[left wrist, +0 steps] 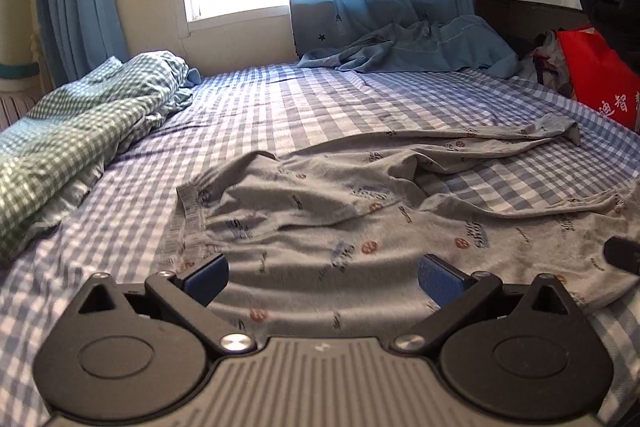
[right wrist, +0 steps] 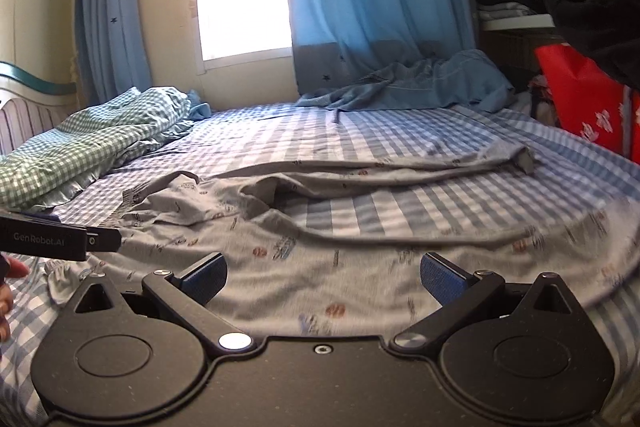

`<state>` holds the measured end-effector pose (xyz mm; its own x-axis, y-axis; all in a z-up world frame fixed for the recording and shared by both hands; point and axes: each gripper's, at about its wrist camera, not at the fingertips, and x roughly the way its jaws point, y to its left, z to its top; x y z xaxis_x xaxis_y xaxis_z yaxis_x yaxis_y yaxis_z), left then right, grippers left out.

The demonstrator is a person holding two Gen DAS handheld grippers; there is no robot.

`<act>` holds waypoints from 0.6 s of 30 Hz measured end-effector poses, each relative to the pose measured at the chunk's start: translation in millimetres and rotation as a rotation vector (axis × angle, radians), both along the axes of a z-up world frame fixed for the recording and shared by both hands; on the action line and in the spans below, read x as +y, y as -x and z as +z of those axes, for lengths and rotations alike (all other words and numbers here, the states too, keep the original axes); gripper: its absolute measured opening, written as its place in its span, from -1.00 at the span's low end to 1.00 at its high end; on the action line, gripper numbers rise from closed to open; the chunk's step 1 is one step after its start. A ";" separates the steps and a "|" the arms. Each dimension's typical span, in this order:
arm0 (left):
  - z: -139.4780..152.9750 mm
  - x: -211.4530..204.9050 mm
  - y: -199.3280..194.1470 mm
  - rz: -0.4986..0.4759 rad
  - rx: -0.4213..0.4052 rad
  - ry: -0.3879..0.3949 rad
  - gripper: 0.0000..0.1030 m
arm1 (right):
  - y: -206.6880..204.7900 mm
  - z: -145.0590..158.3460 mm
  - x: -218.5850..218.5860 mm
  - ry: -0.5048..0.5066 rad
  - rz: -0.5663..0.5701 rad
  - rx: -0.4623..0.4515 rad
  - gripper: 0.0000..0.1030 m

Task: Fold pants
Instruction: 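Lower both grippers onto the pants edge and close on the fabric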

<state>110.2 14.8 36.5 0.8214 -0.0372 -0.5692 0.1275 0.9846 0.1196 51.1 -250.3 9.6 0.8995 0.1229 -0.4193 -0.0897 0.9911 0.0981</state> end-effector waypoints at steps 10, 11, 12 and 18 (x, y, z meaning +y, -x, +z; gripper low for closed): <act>21.9 49.8 -192.8 -0.046 0.007 -0.099 0.99 | -188.1 16.8 -58.3 0.201 0.180 0.060 0.99; 17.2 54.9 -215.2 -0.053 0.024 -0.105 0.99 | -211.4 12.8 -61.5 0.224 0.181 0.075 0.99; 11.1 58.0 -235.6 -0.061 0.044 -0.112 0.99 | -233.9 7.8 -63.0 0.245 0.188 0.091 0.99; -34.0 58.1 -323.1 -0.192 0.187 -0.121 0.97 | -339.9 -36.2 -57.5 0.351 0.278 0.216 0.83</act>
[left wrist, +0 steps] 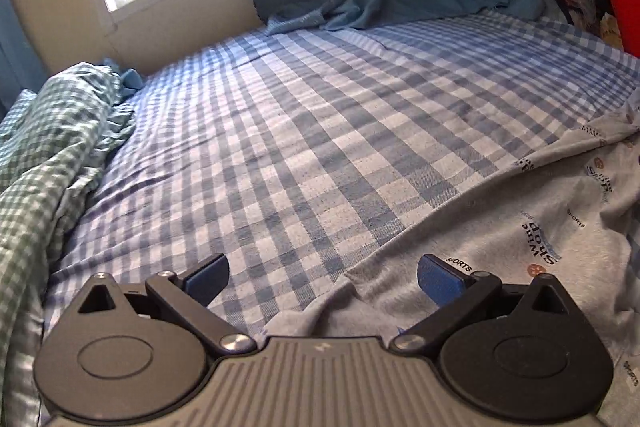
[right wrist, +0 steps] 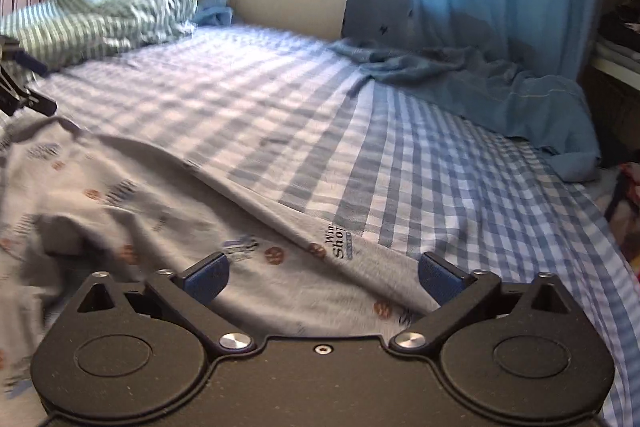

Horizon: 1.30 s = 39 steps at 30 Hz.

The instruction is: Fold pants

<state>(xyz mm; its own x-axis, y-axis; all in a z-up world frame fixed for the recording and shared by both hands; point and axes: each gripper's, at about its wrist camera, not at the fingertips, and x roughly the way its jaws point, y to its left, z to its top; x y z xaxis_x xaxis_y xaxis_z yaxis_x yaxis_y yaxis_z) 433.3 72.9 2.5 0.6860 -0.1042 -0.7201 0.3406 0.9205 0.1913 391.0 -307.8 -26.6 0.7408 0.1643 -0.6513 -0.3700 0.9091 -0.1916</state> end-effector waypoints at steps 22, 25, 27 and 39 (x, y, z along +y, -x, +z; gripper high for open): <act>-27.3 -32.4 -44.9 0.056 0.080 -0.143 -1.00 | -137.4 -1.3 3.9 0.189 0.052 -0.038 -1.00; -45.2 -35.8 -54.1 0.062 0.117 -0.167 -1.00 | -172.2 -22.9 9.2 0.192 0.022 0.031 -1.00; -50.9 -41.2 -50.5 0.037 0.074 -0.209 -1.00 | -179.7 -43.1 15.7 0.233 0.025 0.065 -1.00; 13.8 50.9 -30.4 -0.028 0.019 0.005 0.59 | -161.3 2.4 31.4 0.020 0.229 0.028 0.39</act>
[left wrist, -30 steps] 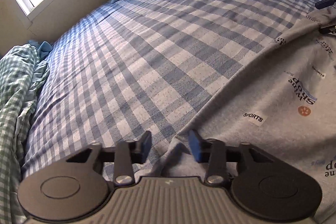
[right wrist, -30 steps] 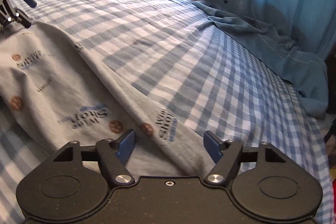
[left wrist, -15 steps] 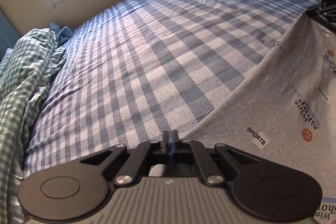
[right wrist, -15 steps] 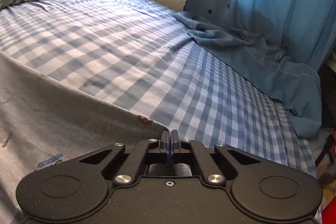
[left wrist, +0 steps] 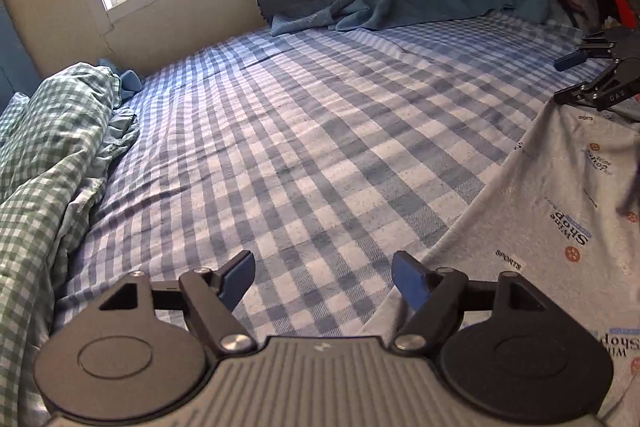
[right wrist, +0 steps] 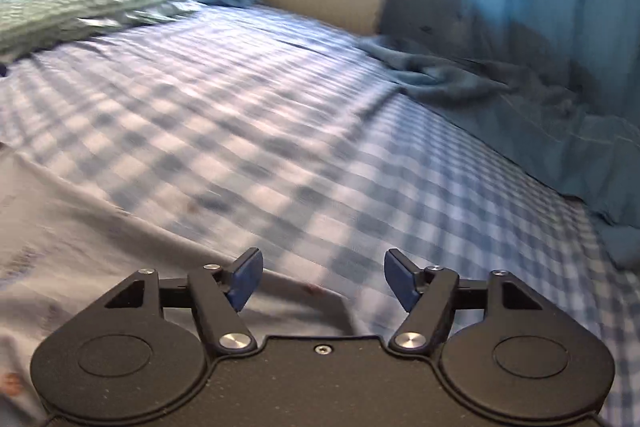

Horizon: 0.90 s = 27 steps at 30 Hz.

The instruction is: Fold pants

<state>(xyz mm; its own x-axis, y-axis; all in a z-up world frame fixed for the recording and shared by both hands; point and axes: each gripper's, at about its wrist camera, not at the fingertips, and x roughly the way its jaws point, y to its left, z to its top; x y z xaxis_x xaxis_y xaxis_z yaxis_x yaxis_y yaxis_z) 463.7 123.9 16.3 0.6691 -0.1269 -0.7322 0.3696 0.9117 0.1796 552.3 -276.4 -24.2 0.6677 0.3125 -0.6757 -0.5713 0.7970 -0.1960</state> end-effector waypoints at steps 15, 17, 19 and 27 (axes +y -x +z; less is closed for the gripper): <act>-35.2 49.6 12.3 -0.038 0.294 0.008 -0.92 | -27.1 -23.9 64.6 0.017 0.265 0.325 0.15; -37.1 40.3 14.0 -0.017 0.285 -0.045 -1.00 | -27.2 -26.3 63.7 0.013 0.242 0.324 -0.15; -35.9 34.4 13.0 0.020 0.280 -0.075 -1.00 | -22.9 -22.9 64.5 0.014 0.223 0.282 -0.91; -4.0 24.0 37.3 0.083 0.161 -0.105 -1.00 | 33.9 9.4 66.4 0.075 0.164 0.054 -1.00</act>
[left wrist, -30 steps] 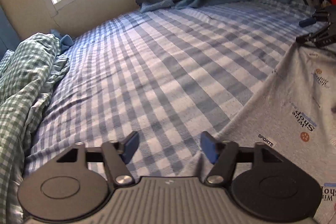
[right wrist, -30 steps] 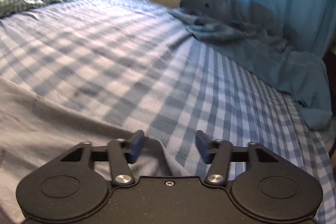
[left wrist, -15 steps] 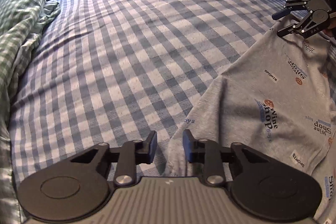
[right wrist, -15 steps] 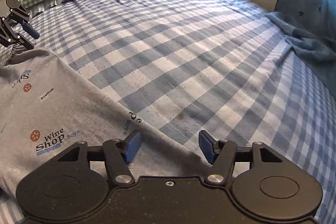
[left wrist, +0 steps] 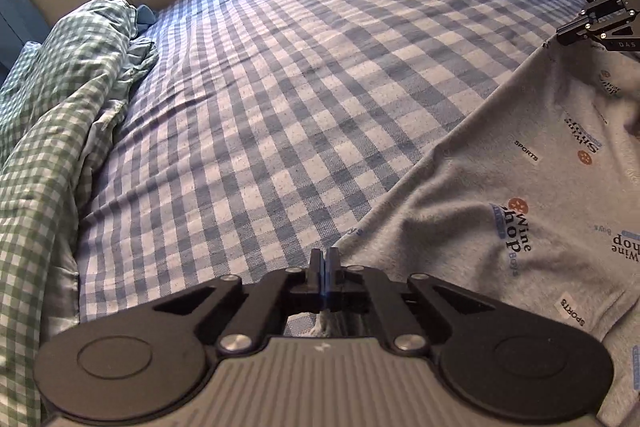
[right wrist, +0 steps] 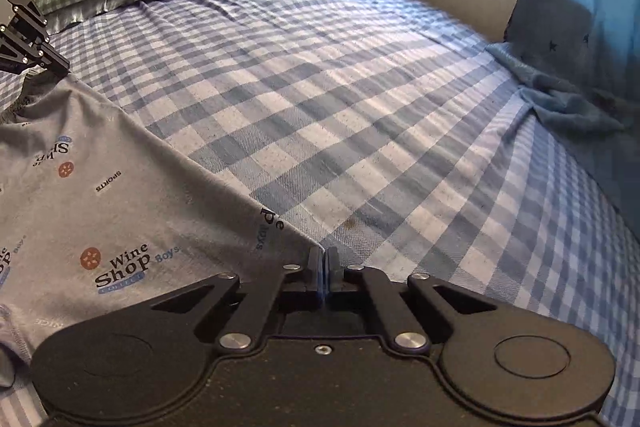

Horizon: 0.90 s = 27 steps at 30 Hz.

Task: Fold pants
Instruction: 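Lift the held pants edge with both grippers and fold it over the pants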

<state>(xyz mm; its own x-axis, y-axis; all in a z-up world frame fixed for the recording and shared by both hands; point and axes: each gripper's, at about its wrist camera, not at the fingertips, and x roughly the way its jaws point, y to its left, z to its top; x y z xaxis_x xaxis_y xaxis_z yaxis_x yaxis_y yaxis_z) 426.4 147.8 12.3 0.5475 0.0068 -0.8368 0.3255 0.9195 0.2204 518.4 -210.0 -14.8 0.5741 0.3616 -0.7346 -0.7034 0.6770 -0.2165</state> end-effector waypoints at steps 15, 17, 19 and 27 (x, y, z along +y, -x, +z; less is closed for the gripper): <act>63.0 -13.9 112.1 -0.074 -0.222 0.030 -1.00 | 156.7 77.8 -25.7 -0.035 -0.056 -0.265 -1.00; 70.4 -17.3 141.1 -0.102 -0.252 0.035 -1.00 | 201.3 87.3 -33.7 -0.037 -0.054 -0.314 -1.00; 72.7 -23.0 173.5 -0.144 -0.280 0.024 -1.00 | 245.9 93.6 -42.9 -0.046 -0.061 -0.340 -1.00; 35.2 -43.1 281.0 -0.287 -0.259 -0.011 -1.00 | 390.0 61.9 -58.7 -0.057 -0.136 -0.334 -1.00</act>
